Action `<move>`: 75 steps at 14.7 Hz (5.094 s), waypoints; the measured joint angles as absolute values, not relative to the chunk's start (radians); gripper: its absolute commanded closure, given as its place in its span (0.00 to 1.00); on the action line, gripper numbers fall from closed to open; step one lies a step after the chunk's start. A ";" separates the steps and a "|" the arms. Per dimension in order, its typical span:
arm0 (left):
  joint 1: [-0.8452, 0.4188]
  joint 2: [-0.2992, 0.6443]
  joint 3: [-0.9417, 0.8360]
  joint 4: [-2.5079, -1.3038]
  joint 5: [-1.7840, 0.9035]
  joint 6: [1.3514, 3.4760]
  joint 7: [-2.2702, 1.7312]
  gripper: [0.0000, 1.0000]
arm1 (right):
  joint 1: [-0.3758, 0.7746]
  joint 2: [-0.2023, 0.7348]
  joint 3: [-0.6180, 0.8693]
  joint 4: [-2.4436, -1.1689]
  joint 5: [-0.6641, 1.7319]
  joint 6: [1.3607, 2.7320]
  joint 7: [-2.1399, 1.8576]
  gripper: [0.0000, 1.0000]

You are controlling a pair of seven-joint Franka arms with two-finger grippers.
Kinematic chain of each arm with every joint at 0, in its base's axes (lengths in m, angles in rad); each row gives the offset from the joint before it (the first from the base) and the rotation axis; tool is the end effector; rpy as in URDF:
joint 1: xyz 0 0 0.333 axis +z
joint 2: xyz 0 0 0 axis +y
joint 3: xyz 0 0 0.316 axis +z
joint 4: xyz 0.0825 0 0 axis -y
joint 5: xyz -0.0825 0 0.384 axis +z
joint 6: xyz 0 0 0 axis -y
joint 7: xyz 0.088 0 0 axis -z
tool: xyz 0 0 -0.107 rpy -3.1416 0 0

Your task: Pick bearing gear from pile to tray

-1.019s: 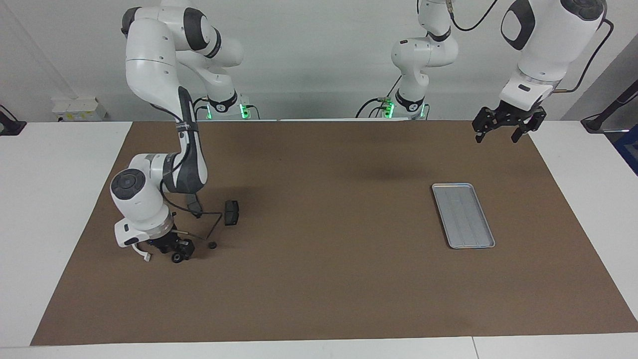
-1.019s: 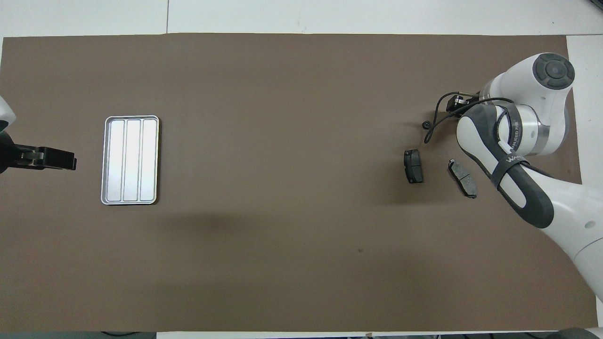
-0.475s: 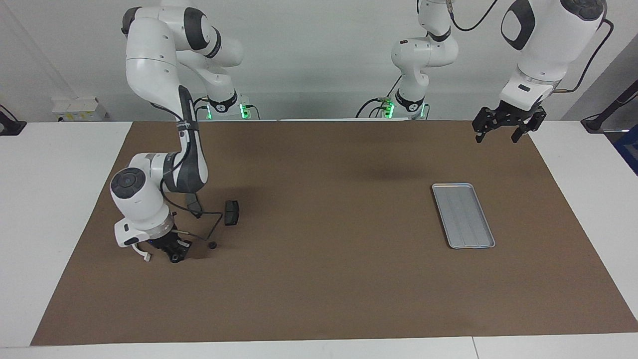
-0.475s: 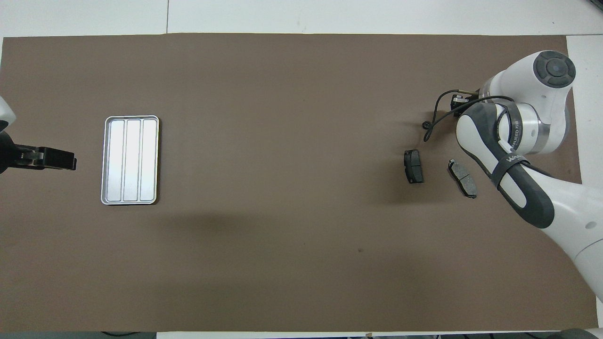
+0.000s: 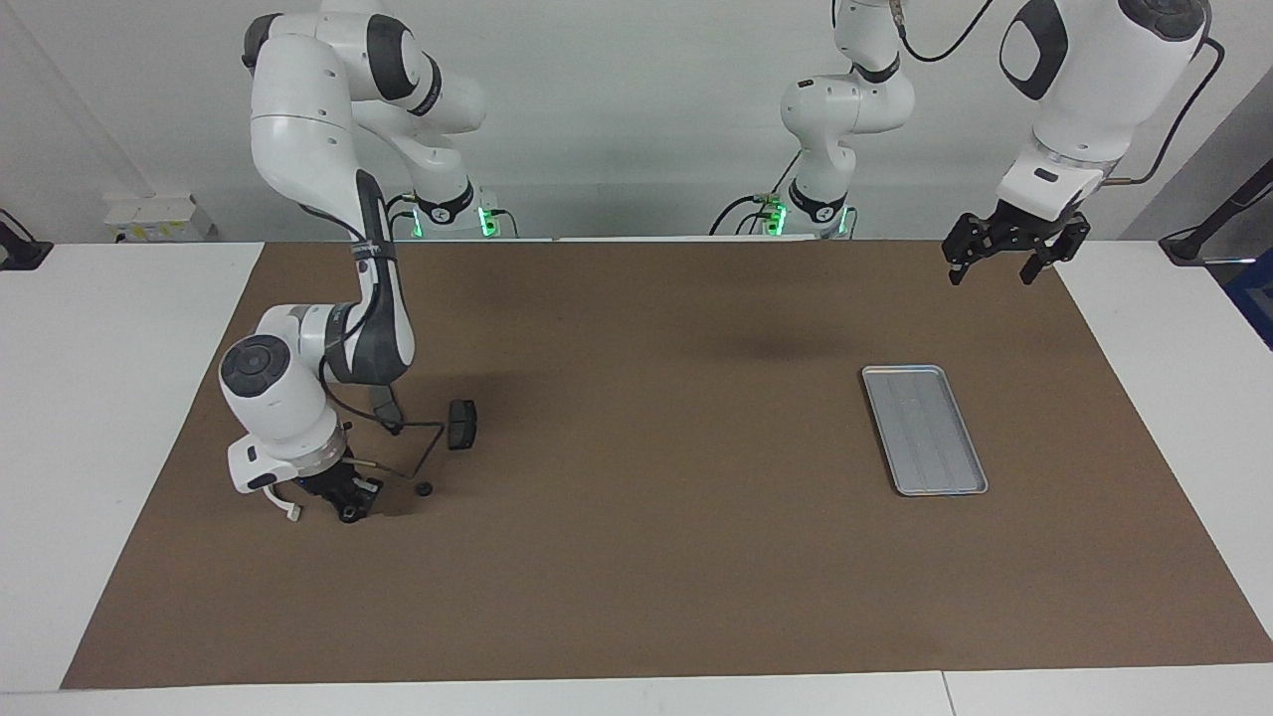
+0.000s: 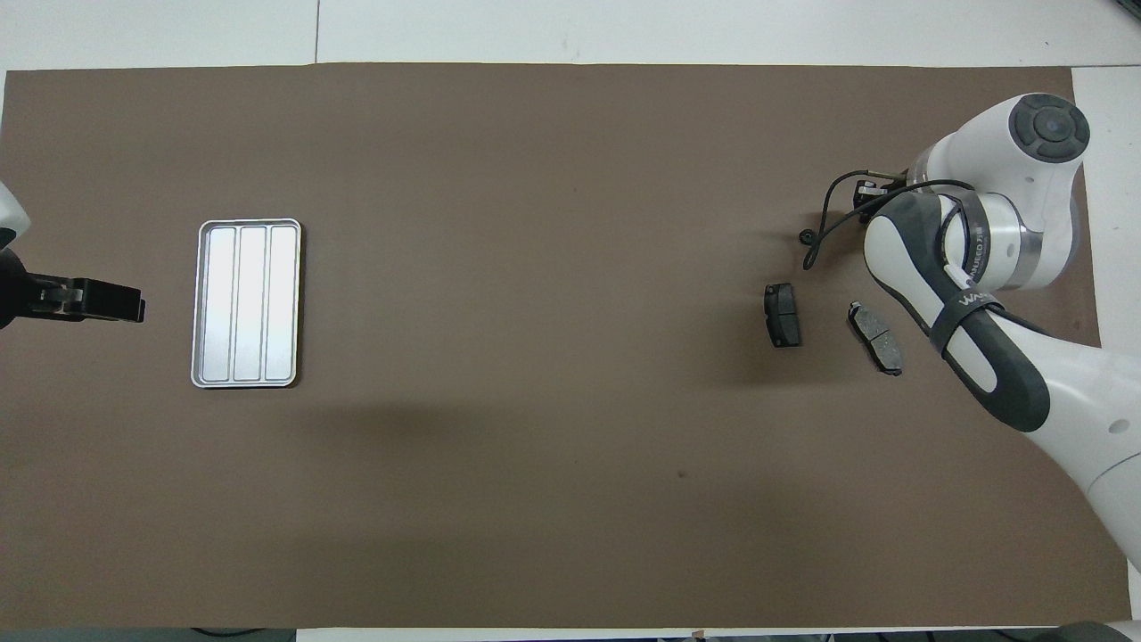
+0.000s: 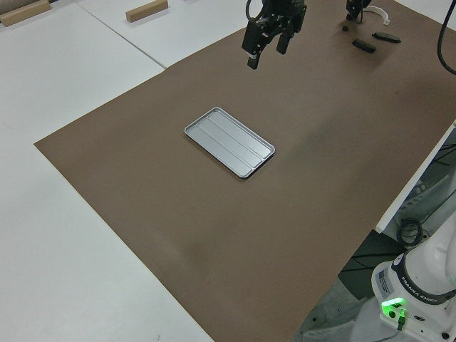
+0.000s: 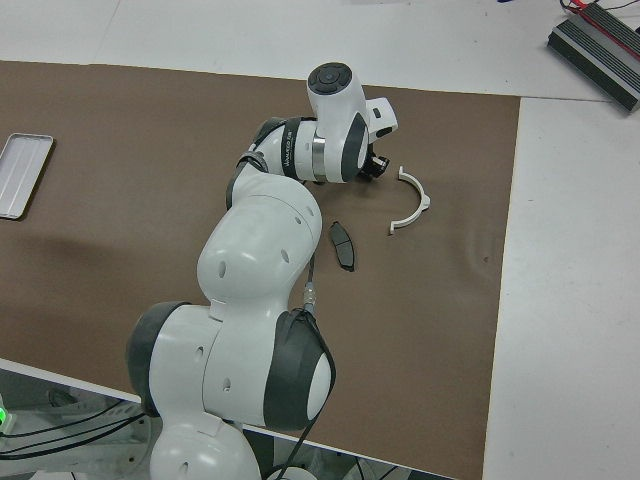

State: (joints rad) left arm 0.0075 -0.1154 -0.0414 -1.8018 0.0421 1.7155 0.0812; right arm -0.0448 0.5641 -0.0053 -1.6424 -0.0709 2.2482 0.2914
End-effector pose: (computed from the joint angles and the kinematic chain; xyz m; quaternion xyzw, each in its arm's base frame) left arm 0.5274 -0.0150 0.5897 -0.9978 0.0601 -0.0139 0.0236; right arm 0.6881 -0.0361 0.2911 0.9883 -0.1480 0.0242 0.0268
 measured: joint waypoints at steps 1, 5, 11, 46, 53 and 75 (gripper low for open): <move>0.008 -0.115 -0.041 -1.802 0.042 1.716 0.081 0.00 | -0.043 0.564 -0.005 -1.626 -0.072 2.217 0.291 1.00; 0.008 -0.115 -0.041 -1.802 0.042 1.716 0.081 0.00 | -0.033 0.546 -0.005 -1.585 -0.085 2.139 0.291 1.00; 0.008 -0.115 -0.041 -1.802 0.042 1.716 0.081 0.00 | 0.021 0.437 0.000 -1.568 -0.108 1.967 0.291 1.00; 0.008 -0.115 -0.041 -1.802 0.041 1.731 -0.039 0.00 | 0.656 0.479 0.020 -1.674 -0.041 2.219 1.073 1.00; 0.008 -0.115 -0.039 -1.802 0.041 1.780 -0.043 1.00 | 0.658 0.543 0.019 -1.666 -0.081 2.281 1.073 1.00; 0.041 -0.117 -0.023 -1.803 0.041 1.824 -0.062 0.00 | 0.620 0.545 0.001 -1.581 -0.082 2.207 1.119 0.00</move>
